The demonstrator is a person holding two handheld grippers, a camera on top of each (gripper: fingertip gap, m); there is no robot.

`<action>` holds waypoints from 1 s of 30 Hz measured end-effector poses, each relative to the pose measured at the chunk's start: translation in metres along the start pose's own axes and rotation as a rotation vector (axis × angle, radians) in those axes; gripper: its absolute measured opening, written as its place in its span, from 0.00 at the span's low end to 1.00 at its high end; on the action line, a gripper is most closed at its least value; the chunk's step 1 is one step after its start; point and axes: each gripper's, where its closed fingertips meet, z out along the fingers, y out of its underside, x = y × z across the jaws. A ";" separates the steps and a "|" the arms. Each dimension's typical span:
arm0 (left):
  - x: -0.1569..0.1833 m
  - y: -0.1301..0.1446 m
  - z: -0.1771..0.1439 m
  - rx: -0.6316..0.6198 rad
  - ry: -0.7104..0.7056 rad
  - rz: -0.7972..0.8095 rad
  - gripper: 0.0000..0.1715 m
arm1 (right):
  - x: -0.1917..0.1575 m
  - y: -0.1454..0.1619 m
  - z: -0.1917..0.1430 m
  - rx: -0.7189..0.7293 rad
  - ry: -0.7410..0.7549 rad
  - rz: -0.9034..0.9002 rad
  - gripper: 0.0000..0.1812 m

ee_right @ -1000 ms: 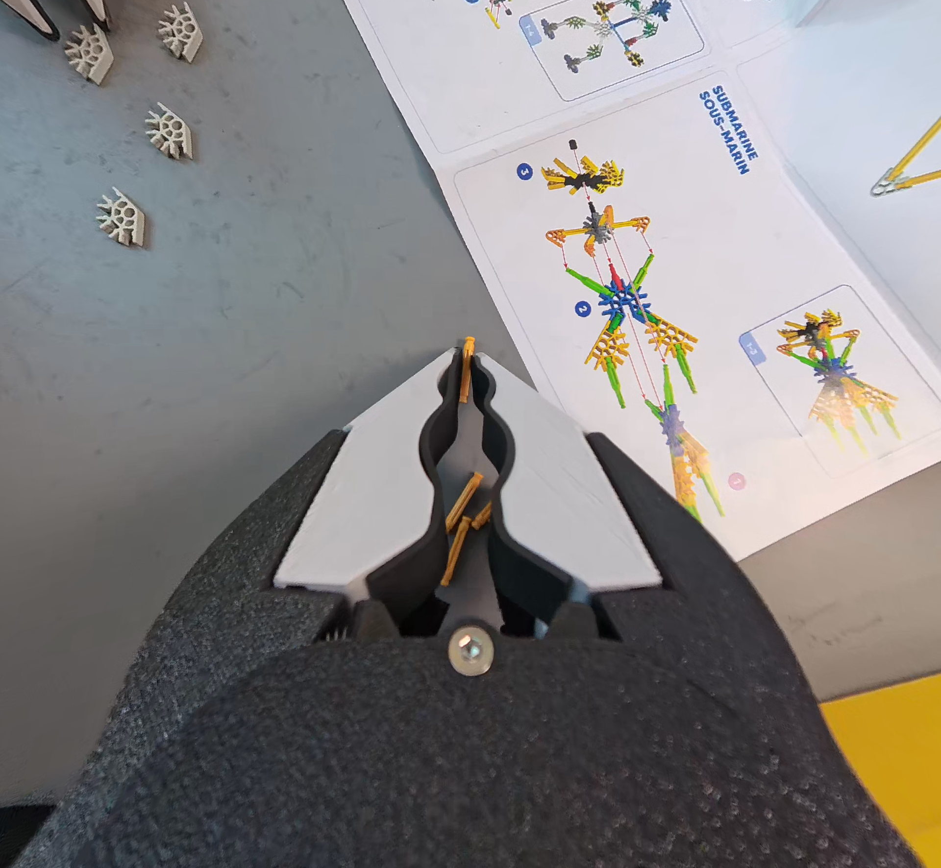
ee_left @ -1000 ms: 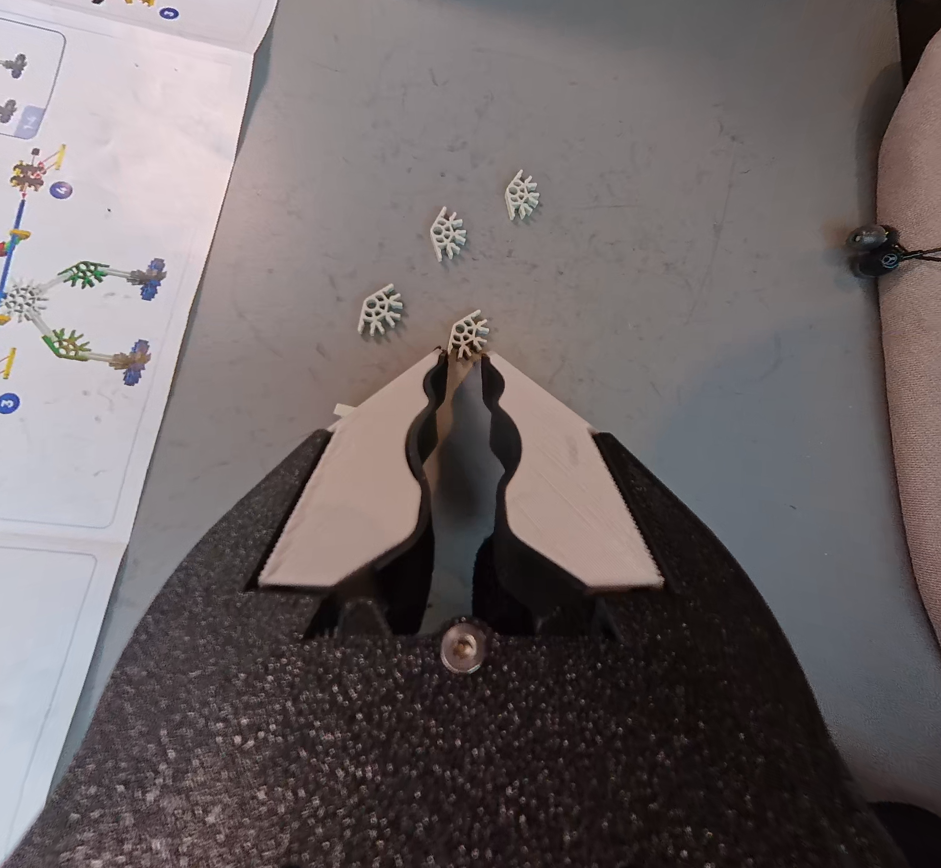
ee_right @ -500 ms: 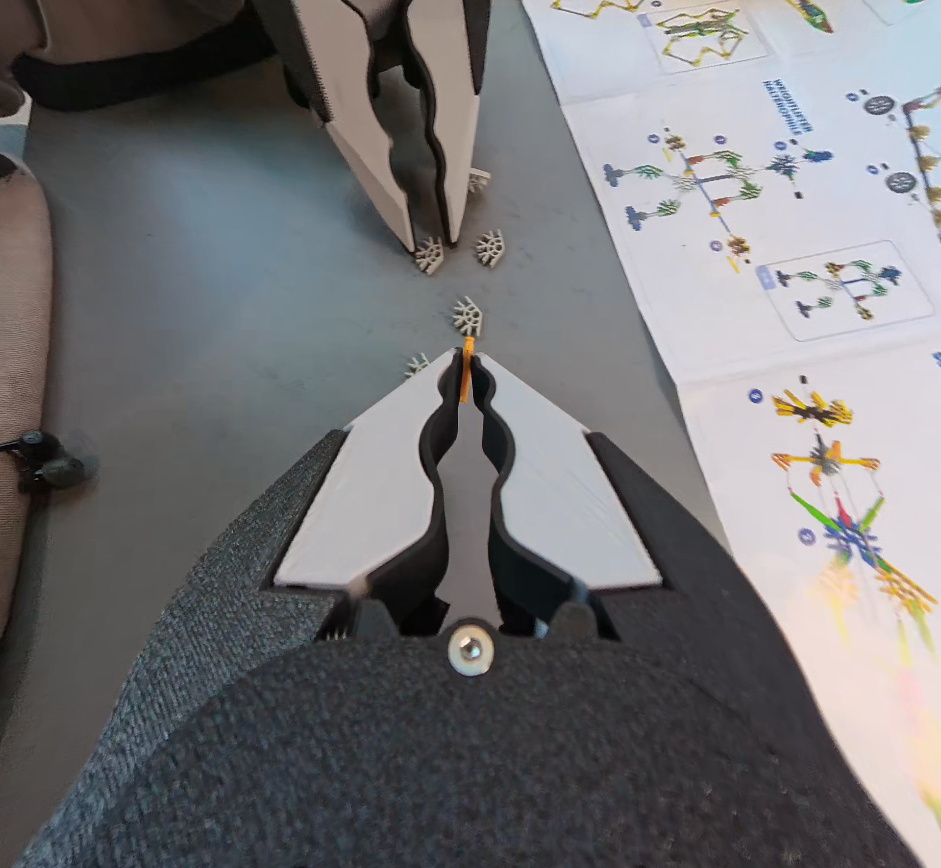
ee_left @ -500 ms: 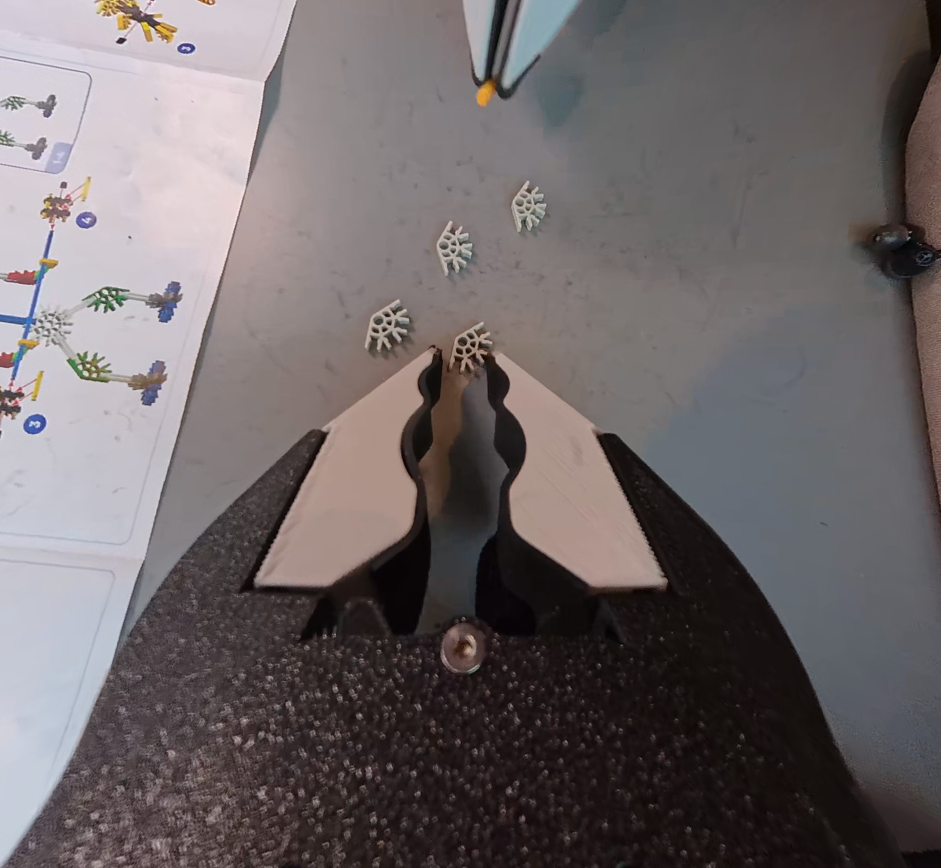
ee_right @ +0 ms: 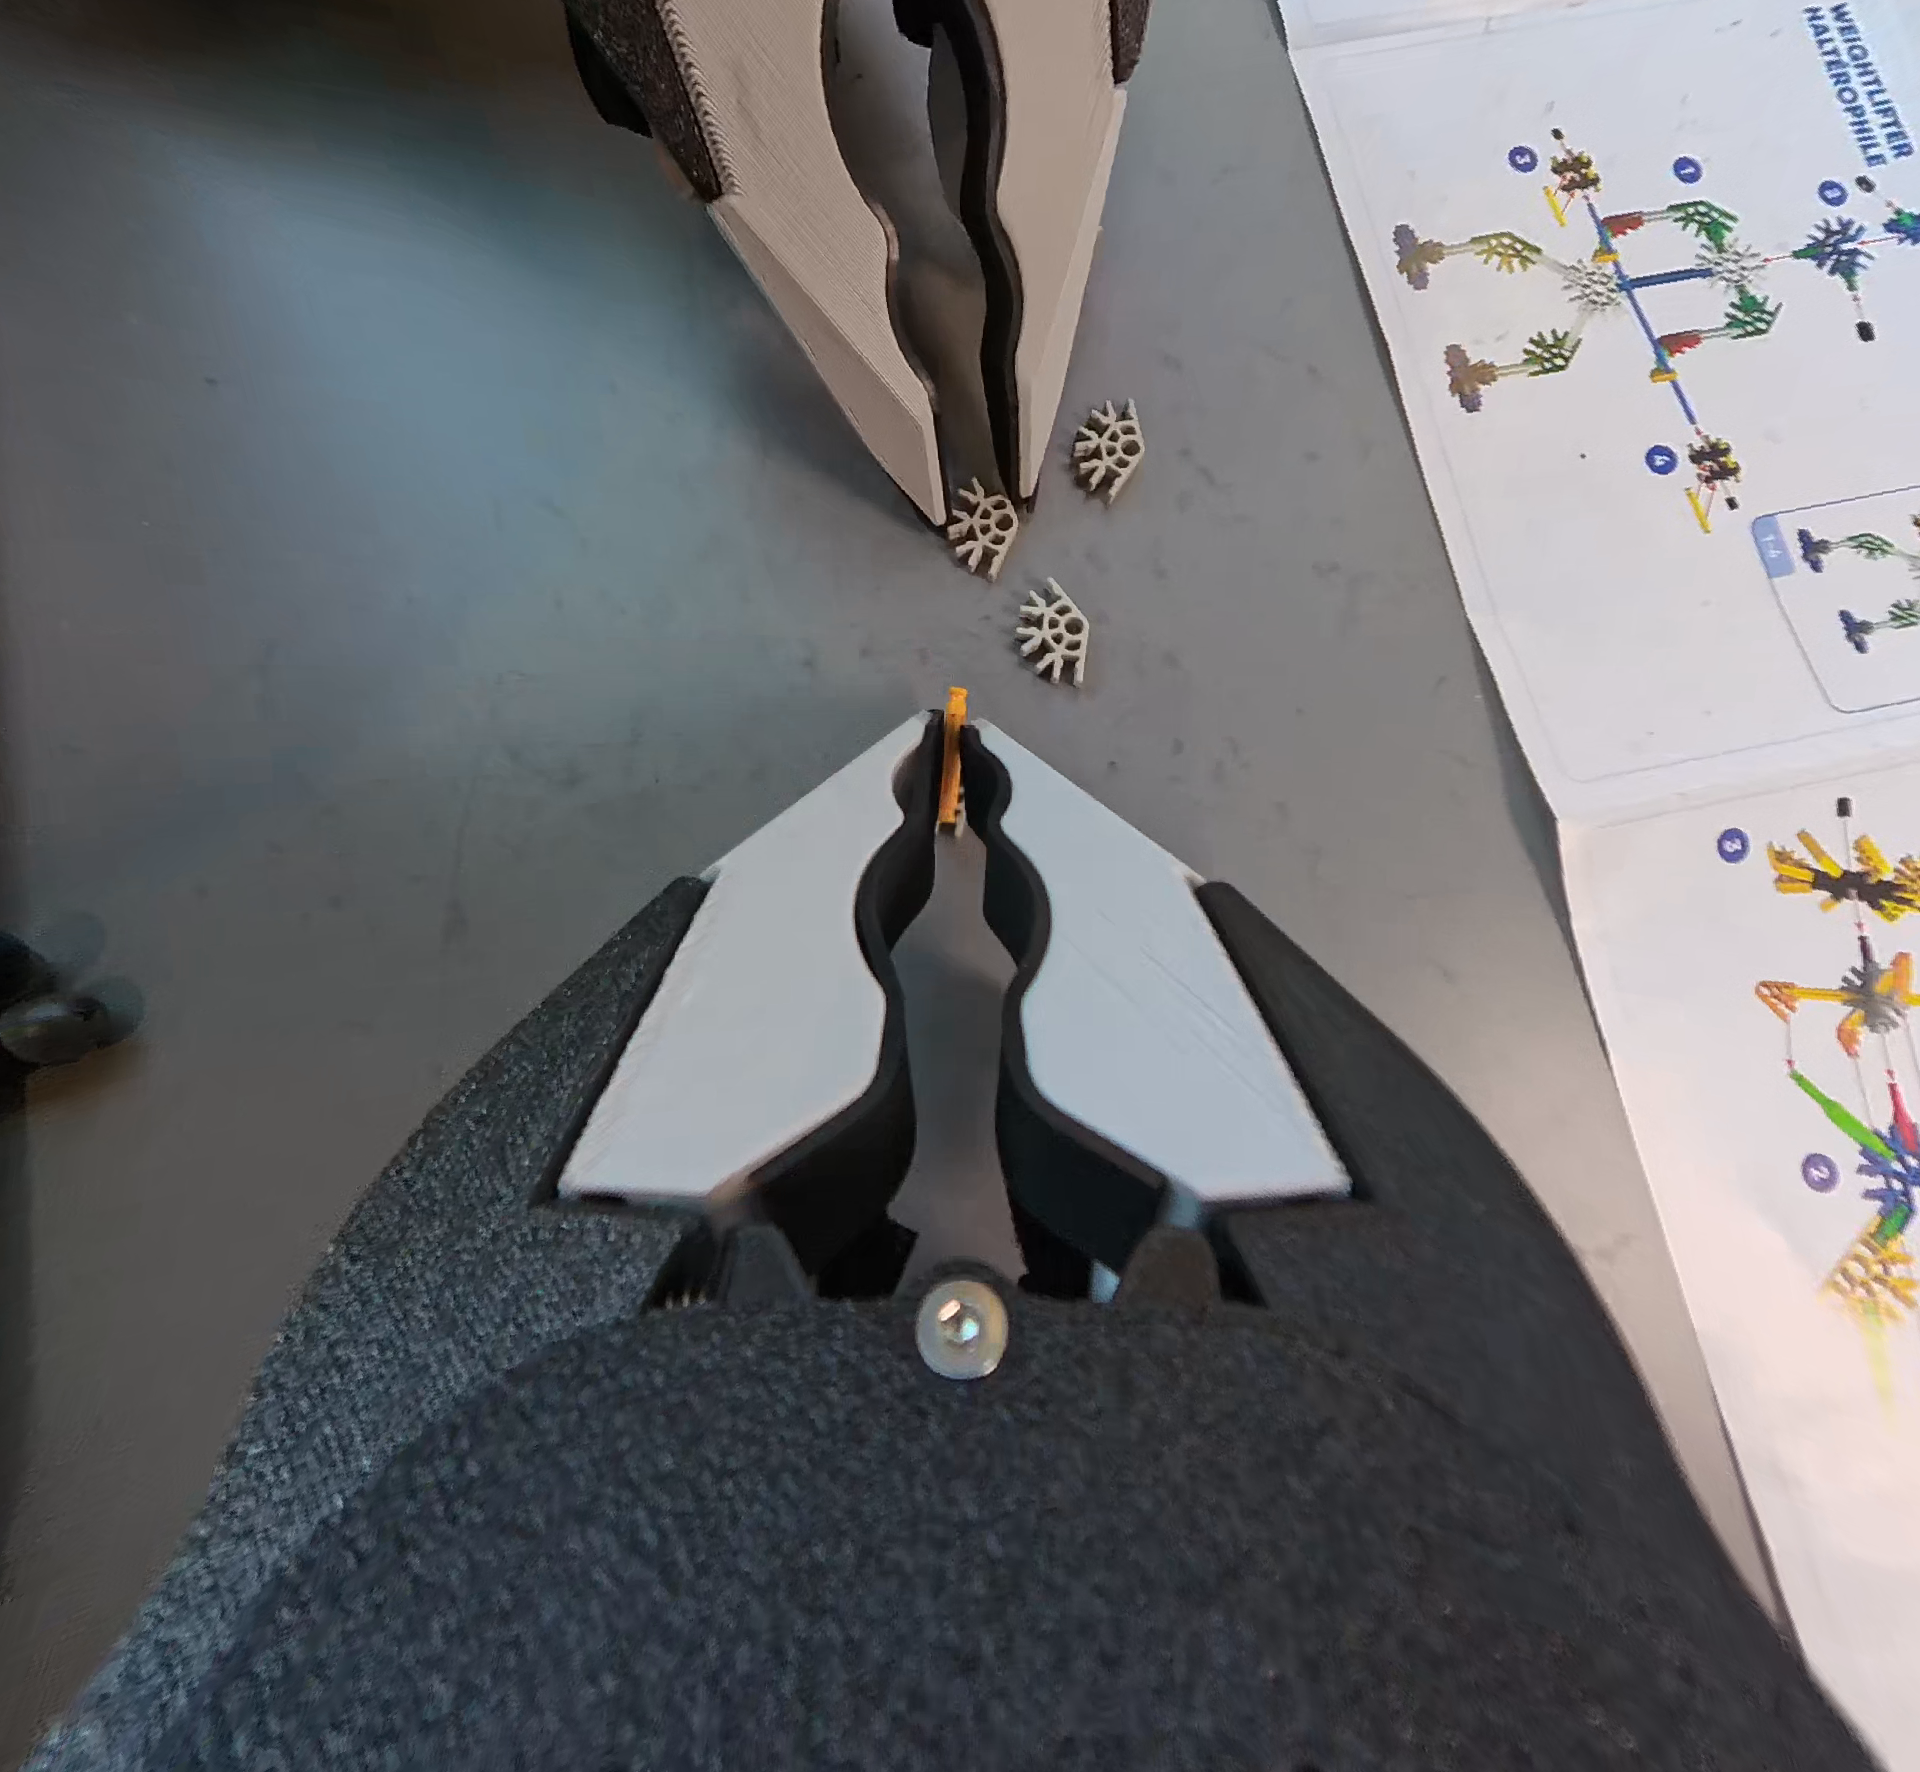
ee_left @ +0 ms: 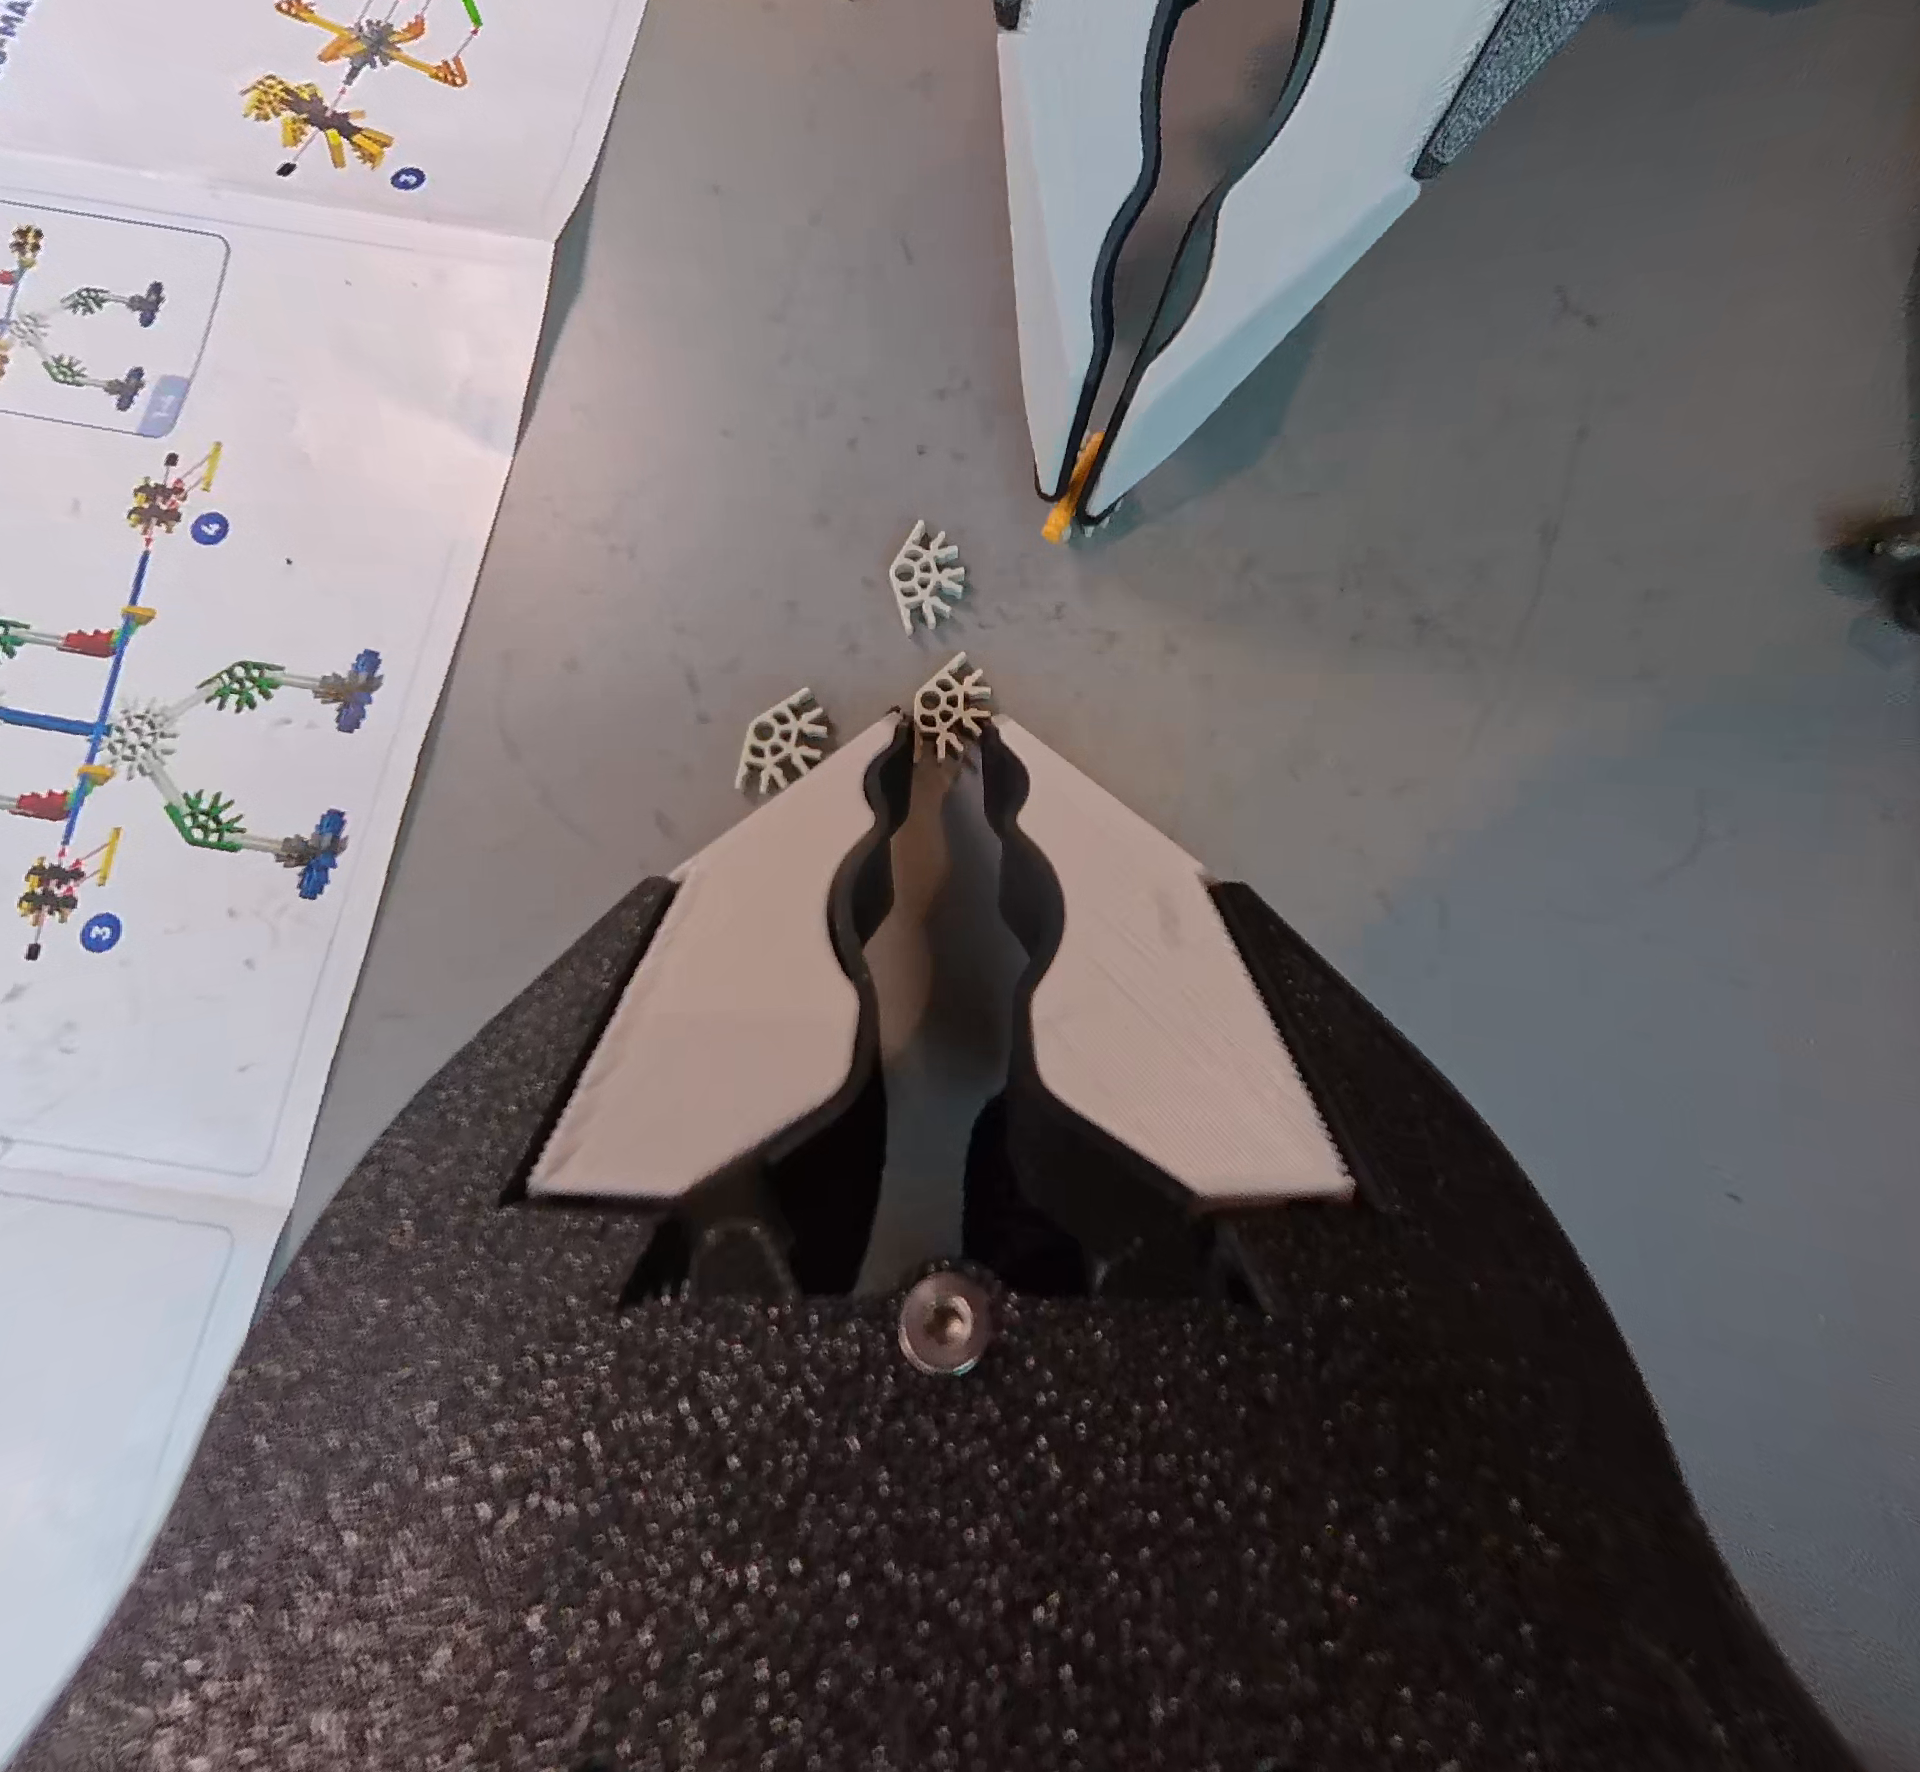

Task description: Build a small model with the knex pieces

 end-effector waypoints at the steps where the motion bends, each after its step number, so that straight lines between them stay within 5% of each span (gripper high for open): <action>1: 0.000 0.000 0.000 0.001 -0.001 0.001 0.08 | 0.003 0.002 -0.001 -0.003 0.005 0.009 0.01; 11: 0.000 -0.002 0.002 -0.003 -0.011 -0.044 0.08 | 0.047 0.018 -0.025 -0.001 0.104 0.103 0.01; 21: 0.000 -0.002 0.002 0.003 0.002 -0.072 0.07 | -0.022 -0.013 0.006 0.038 -0.090 0.042 0.01; 30: 0.000 -0.002 0.002 -0.001 -0.001 -0.078 0.07 | 0.013 0.005 0.002 -0.037 0.063 0.052 0.01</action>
